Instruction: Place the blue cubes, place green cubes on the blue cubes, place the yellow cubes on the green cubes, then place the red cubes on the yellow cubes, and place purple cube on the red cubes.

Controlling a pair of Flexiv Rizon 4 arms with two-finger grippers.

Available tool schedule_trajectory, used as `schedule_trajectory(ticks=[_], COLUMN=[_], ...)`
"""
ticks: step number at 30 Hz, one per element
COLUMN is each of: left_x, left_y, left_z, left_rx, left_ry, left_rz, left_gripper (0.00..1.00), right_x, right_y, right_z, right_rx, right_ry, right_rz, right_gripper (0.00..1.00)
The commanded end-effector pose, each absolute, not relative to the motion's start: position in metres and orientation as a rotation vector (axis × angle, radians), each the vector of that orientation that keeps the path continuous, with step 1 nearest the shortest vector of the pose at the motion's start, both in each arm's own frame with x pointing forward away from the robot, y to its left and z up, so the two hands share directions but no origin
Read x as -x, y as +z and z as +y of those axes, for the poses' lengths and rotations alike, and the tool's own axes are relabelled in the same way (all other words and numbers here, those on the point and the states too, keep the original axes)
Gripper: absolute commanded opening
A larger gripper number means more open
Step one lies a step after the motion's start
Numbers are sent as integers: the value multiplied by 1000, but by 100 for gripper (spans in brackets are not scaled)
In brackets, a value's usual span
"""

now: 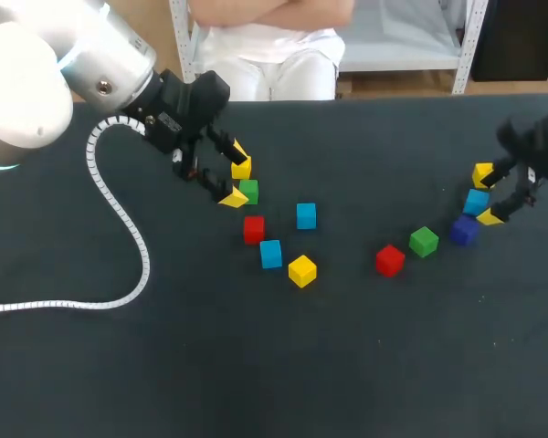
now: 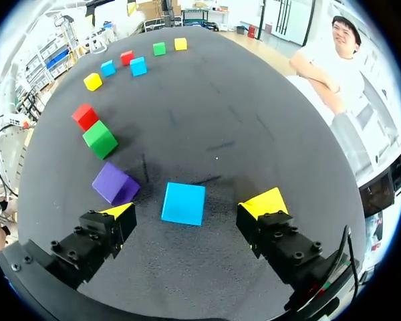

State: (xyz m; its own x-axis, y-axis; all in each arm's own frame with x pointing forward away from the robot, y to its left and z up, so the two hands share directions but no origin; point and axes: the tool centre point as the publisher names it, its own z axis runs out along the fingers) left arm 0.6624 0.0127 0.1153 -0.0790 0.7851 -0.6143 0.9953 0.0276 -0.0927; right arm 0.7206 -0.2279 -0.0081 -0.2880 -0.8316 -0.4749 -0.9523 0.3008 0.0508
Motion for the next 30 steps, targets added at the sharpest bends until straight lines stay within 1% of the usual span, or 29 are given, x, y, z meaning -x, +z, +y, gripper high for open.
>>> schedule_trajectory(ticks=[1,11,12,13,14,15,16,19,20,21,22,27,28,29,30], left_x=[-663,-663,-663,-663,-663,-663,-663,-663,-663,-663,-663,-663,-663,-663,-663], left_y=[116,116,116,116,116,116,116,116,116,116,116,116,116,116,116], left_z=[13,13,13,13,13,13,13,13,13,13,13,13,13,13,13], left_rx=[-1809,-1809,-1809,-1809,-1809,-1809,-1809,-1809,-1809,-1809,-1809,-1809,-1809,-1809,-1809], left_ry=[-721,-721,-721,-721,-721,-721,-721,-721,-721,-721,-721,-721,-721,-721,-721], left_rz=[1921,1921,1921,1921,1921,1921,1921,1921,1921,1921,1921,1921,1921,1921,1921], left_gripper=[100,100,100,100,100,100,100,100,100,100,100,100,100,100,100], right_x=[-723,-728,-728,-728,-728,-727,-726,-724,-723,-721,-720,-715,-714,-714,-713], right_y=[-11,-14,-14,-14,-14,-14,-14,-14,-14,-14,-14,-12,-10,-8,-5], right_z=[-227,-221,-221,-221,-221,-221,-222,-225,-226,-227,-228,-235,-237,-239,-242], right_rx=[1605,1630,1632,1633,1634,1636,1637,1636,1634,1632,1630,1606,1604,1595,1578], right_ry=[467,466,465,465,464,463,462,460,459,459,459,449,449,441,422], right_rz=[2218,2200,2199,2197,2195,2195,2194,2198,2200,2202,2204,2223,2223,2227,2245], right_gripper=[100,100,96,91,62,47,38,17,8,2,0,0,12,42,100])
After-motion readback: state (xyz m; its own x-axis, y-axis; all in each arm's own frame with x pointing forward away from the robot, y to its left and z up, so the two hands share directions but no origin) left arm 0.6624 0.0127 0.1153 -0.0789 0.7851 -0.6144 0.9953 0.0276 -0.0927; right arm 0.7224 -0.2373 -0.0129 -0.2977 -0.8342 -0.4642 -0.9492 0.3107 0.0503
